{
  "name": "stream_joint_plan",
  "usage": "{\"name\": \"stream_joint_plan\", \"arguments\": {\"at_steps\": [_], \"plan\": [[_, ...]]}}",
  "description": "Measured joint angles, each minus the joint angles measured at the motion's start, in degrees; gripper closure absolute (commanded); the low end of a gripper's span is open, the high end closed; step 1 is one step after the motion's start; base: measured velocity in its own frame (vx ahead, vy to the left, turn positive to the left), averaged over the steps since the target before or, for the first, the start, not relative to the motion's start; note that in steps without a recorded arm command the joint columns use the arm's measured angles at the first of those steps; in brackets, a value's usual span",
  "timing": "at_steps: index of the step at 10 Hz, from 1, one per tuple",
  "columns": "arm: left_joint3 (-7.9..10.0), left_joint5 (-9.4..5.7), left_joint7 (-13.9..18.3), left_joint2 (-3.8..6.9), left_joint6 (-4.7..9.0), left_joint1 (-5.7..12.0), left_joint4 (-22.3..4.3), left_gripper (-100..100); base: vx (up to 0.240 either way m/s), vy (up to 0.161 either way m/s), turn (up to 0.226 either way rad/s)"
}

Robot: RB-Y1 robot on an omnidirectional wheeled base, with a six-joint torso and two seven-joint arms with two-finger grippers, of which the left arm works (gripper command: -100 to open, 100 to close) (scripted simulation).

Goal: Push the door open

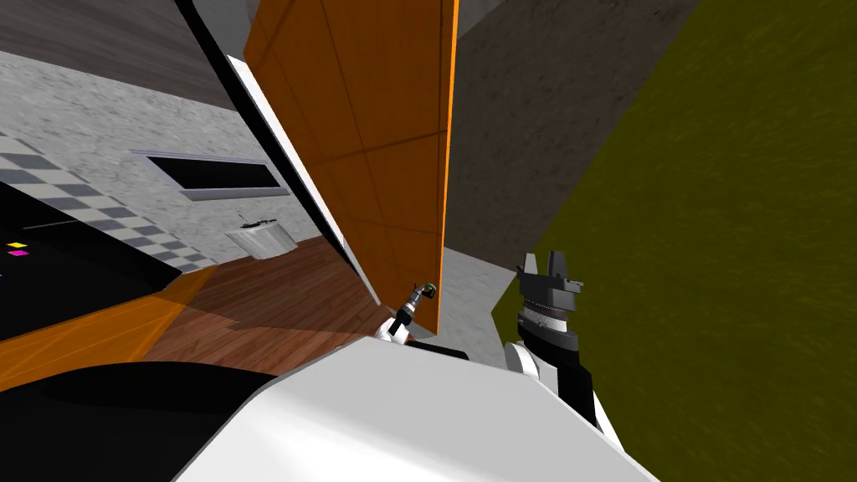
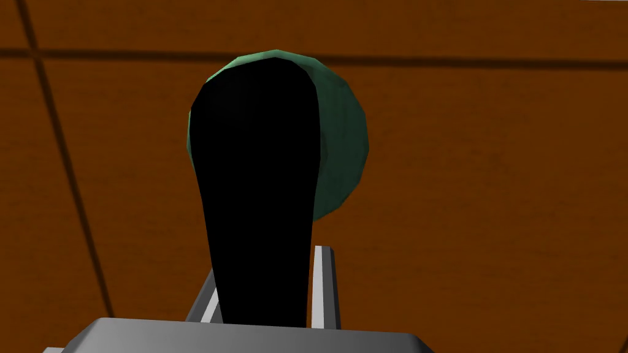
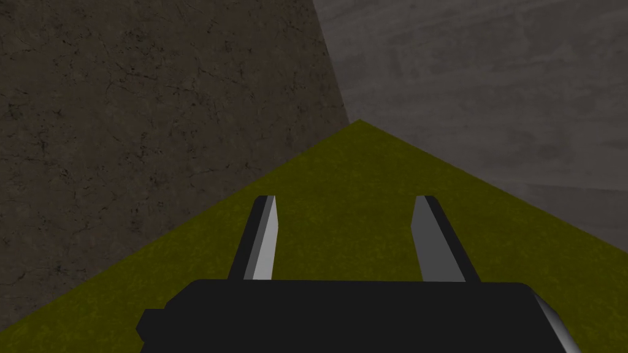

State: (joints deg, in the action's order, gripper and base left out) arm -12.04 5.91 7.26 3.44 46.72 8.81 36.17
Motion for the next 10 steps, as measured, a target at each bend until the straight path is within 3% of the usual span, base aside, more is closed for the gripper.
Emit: {"name": "stream_joint_plan", "arguments": {"at_steps": [1,2,3,4,5,6,10], "plan": [[0.24,-0.05,0.01,0.25,-0.16,-0.28,0.61,100,0.122,-0.105,0.087],[1.08,-0.25,-0.49,-0.08,0.34,0.19,-0.55,100,0.116,-0.100,0.076],[1.35,-0.23,-0.73,0.00,-0.34,-0.62,0.79,100,0.139,-0.125,0.119],[1.76,-0.19,-0.76,0.27,-1.88,-2.14,3.44,100,0.160,-0.137,0.123],[2.76,-0.51,-1.10,0.11,-1.24,-0.92,1.23,100,0.162,-0.164,0.108],[3.58,-0.72,-1.37,0.13,-0.81,-0.75,0.67,100,0.114,-0.115,0.056],[5.91,-1.11,-2.05,0.03,-2.29,-2.31,3.55,100,0.147,-0.141,0.113]]}}
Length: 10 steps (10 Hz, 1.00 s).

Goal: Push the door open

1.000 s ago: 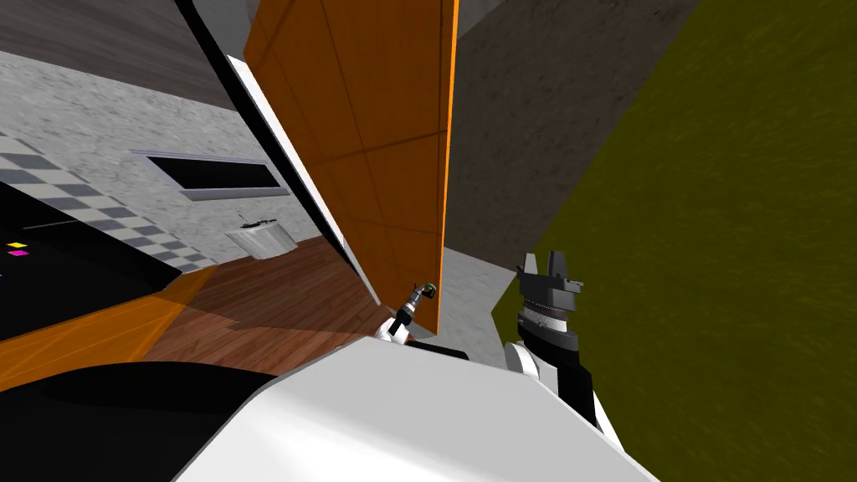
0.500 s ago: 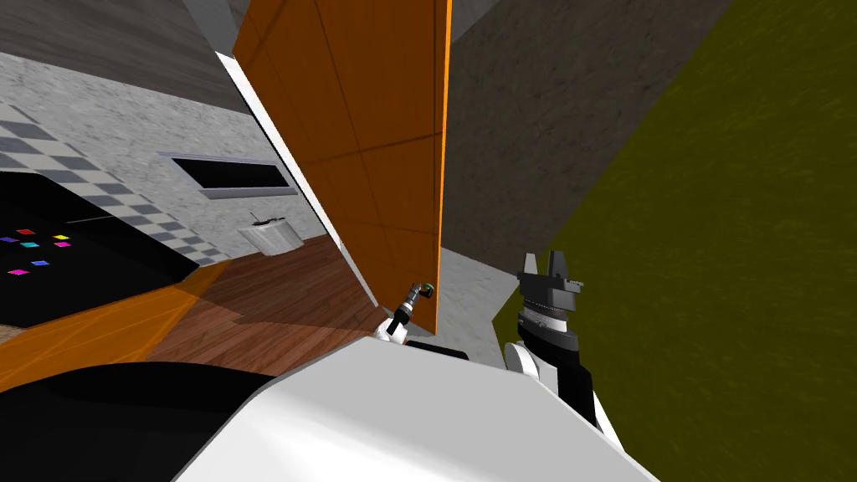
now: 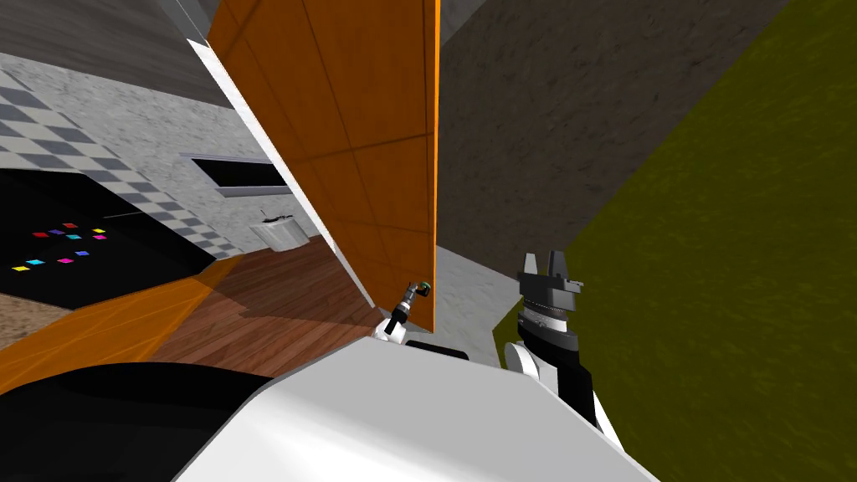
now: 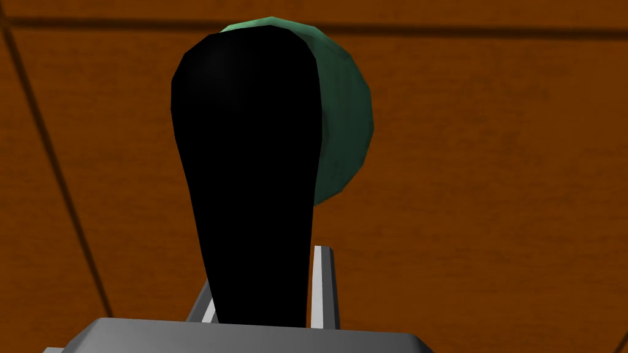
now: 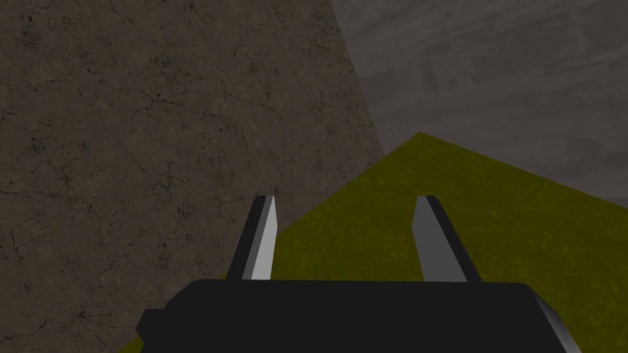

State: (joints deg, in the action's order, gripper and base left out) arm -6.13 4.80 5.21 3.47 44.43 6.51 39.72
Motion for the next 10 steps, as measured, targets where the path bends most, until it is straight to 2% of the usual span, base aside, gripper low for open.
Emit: {"name": "stream_joint_plan", "arguments": {"at_steps": [2,6,9,10], "plan": [[1.69,-0.39,-0.60,-0.38,-0.18,0.00,-0.14,100,0.175,-0.156,0.116],[4.88,-1.17,-1.76,-1.43,0.31,0.45,-0.87,100,0.156,-0.130,0.093],[6.46,-1.51,-2.16,-2.25,-0.58,-0.03,0.06,100,0.123,-0.072,0.063],[6.66,-1.59,-2.19,-2.14,-0.58,0.02,0.19,100,0.167,0.017,0.070]]}}
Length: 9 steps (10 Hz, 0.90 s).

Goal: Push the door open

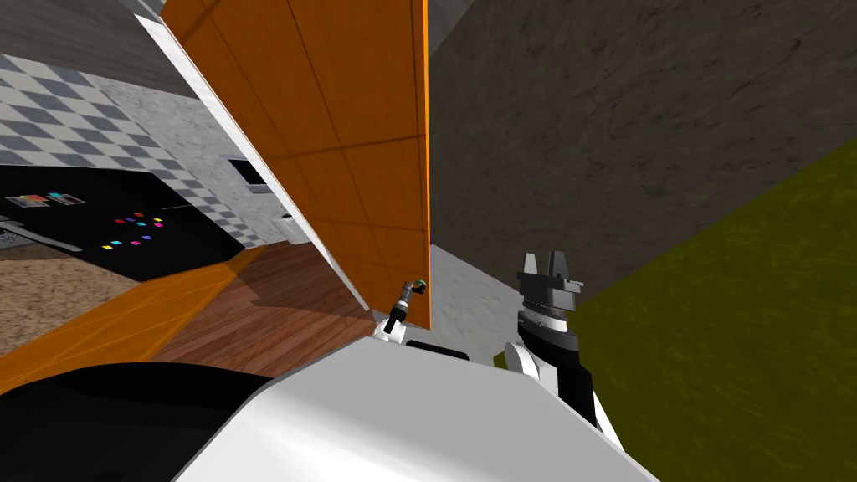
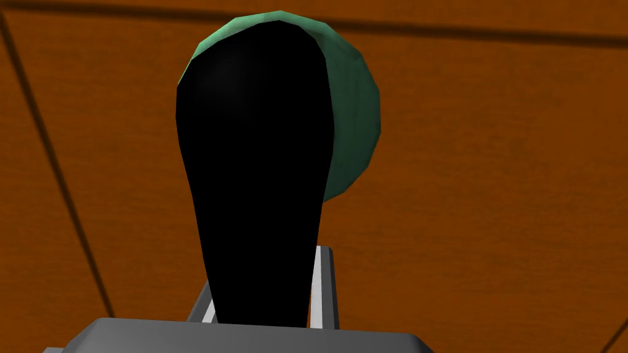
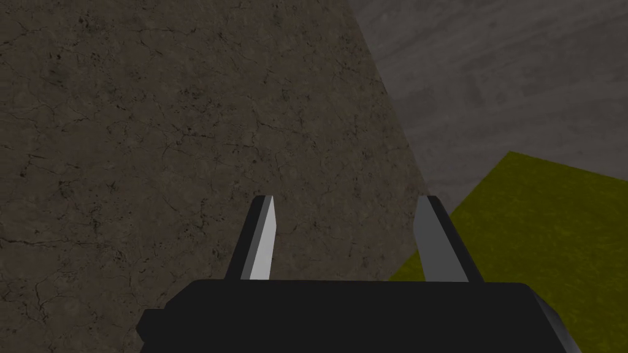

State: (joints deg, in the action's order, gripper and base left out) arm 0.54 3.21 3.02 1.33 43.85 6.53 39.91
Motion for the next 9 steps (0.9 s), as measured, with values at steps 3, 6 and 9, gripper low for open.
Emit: {"name": "stream_joint_plan", "arguments": {"at_steps": [3,6,9], "plan": [[0.80,-0.46,-1.19,0.66,0.40,-0.04,-1.14,100,0.171,-0.027,0.037],[2.40,-1.23,-3.30,-0.53,-0.03,-0.03,-0.89,100,0.232,-0.049,0.074],[4.35,-2.12,-4.87,-2.32,0.02,-0.15,0.14,100,0.166,-0.120,0.099]]}}
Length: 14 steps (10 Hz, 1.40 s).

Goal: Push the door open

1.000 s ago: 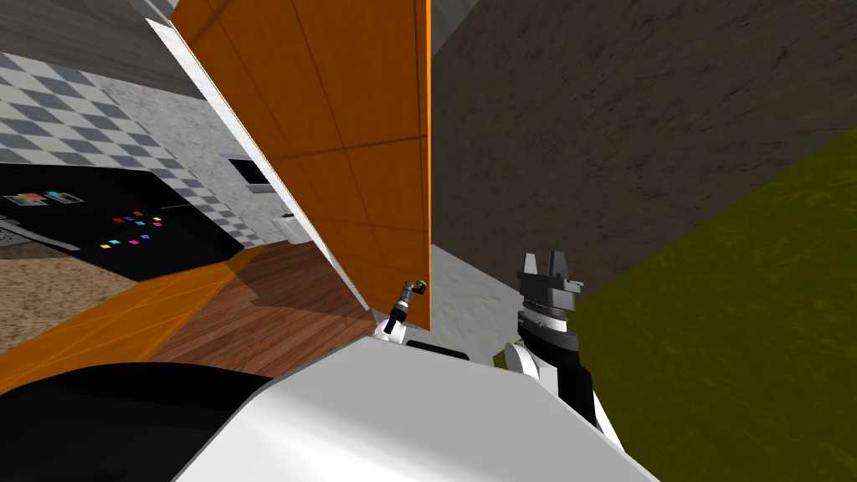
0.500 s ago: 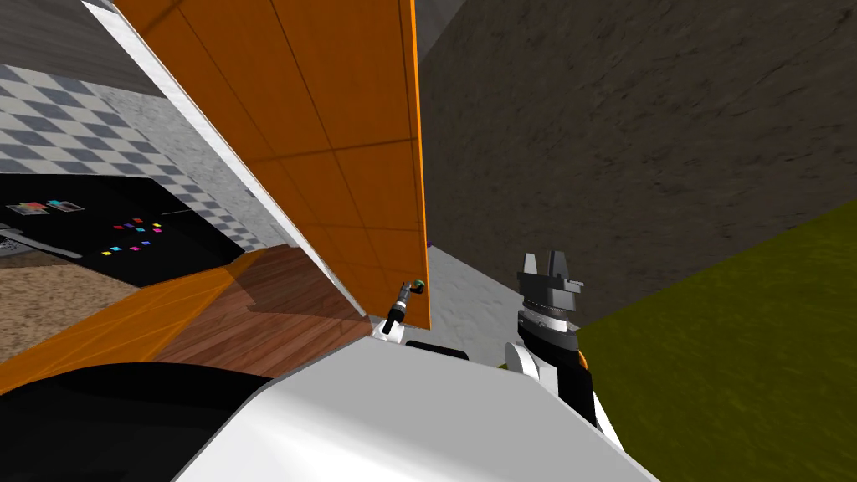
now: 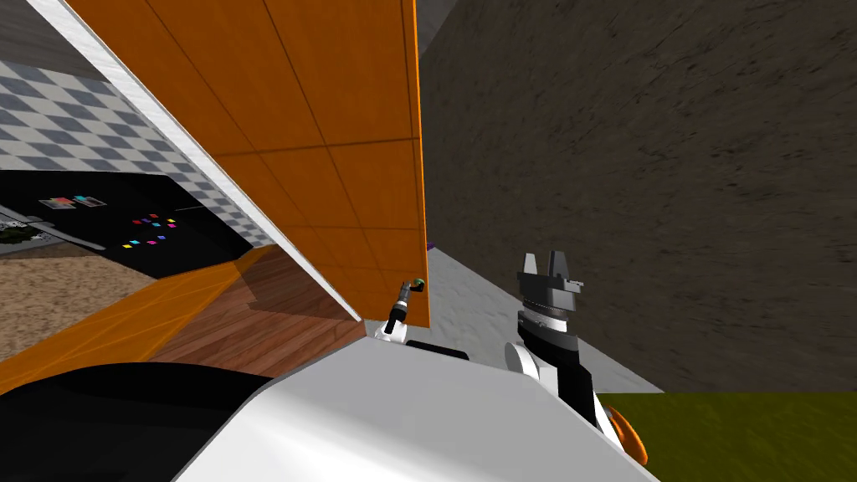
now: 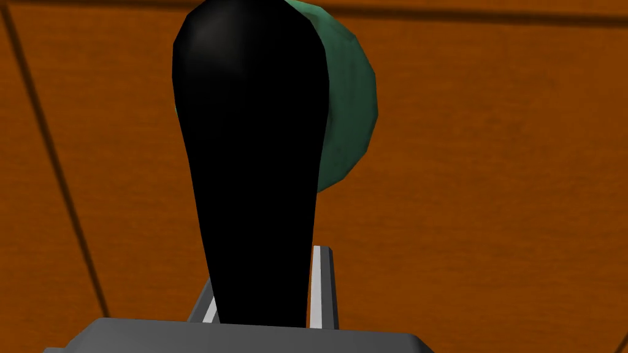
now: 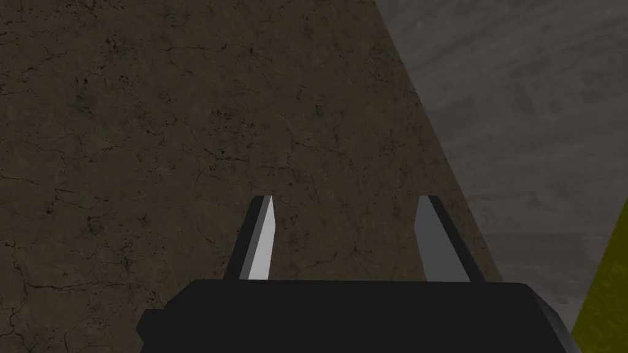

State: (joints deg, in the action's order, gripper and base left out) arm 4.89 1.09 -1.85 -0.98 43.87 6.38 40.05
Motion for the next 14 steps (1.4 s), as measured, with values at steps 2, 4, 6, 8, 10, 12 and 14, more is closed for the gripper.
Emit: {"name": "stream_joint_plan", "arguments": {"at_steps": [2,4,6,8,10,12,14], "plan": [[1.03,-0.46,-0.47,-0.39,0.45,0.35,-0.13,100,0.073,-0.017,0.039],[1.49,-0.84,-0.81,0.64,1.00,0.73,-2.34,100,0.167,0.000,0.019],[1.82,-1.06,-1.15,0.99,-0.33,0.30,-0.76,100,0.220,-0.050,0.057],[3.25,-1.88,-1.66,1.97,0.73,1.59,-2.71,100,0.210,-0.068,0.058],[3.75,-2.09,-2.20,1.70,0.47,0.50,-0.27,100,0.126,-0.048,0.061],[4.95,-2.70,-2.84,0.85,-0.43,-0.27,0.85,100,0.159,-0.109,0.095],[6.54,-3.49,-3.48,0.09,0.52,0.10,-0.21,100,0.084,-0.143,0.105]]}}
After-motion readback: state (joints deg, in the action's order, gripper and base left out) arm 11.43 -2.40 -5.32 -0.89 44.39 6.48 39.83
